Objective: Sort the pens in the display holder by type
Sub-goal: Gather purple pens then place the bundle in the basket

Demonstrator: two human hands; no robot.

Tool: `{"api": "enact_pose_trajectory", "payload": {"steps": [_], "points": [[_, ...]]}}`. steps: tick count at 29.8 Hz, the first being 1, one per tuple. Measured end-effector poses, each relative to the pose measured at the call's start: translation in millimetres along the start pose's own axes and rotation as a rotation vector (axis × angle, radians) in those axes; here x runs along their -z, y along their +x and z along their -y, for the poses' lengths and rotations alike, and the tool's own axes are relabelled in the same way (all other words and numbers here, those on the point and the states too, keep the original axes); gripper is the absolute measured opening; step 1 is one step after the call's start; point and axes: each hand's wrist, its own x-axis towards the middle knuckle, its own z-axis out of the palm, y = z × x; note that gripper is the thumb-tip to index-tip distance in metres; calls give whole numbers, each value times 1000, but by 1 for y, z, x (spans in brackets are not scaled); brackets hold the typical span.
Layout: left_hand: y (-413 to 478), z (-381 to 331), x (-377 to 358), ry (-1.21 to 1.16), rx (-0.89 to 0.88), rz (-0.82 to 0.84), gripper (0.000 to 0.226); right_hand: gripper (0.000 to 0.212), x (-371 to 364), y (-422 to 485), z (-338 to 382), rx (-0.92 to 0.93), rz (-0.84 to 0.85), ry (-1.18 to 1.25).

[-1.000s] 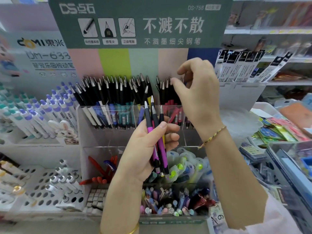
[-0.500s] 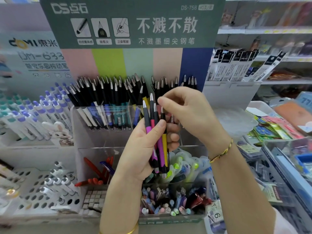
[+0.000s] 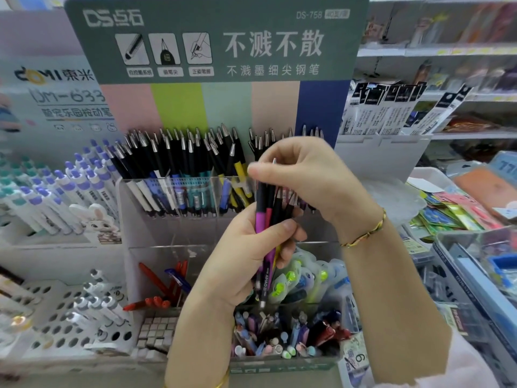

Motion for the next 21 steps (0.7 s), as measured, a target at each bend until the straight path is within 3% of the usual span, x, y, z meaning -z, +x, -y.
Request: {"api": "enact_pose_trajectory", "payload": {"steps": [5, 8, 10, 14, 18, 21], "points": [[0, 3, 3, 22, 58, -51, 16, 13, 14, 13, 6, 199, -476, 366], [2, 5, 7, 32, 91, -121, 17, 15, 19, 21, 3, 387, -796, 183], [3, 4, 7, 28, 82, -147, 16, 13, 16, 23, 3, 484, -886, -7], [4, 2, 6, 34, 44, -175, 13, 9, 9, 28, -3, 509, -876, -181], [4, 1, 6, -27, 45, -160, 9, 14, 1, 32, -11, 353, -683, -324], [3, 0, 5, -64, 55, -146, 8, 24, -3, 34, -18, 188, -582, -631]]}}
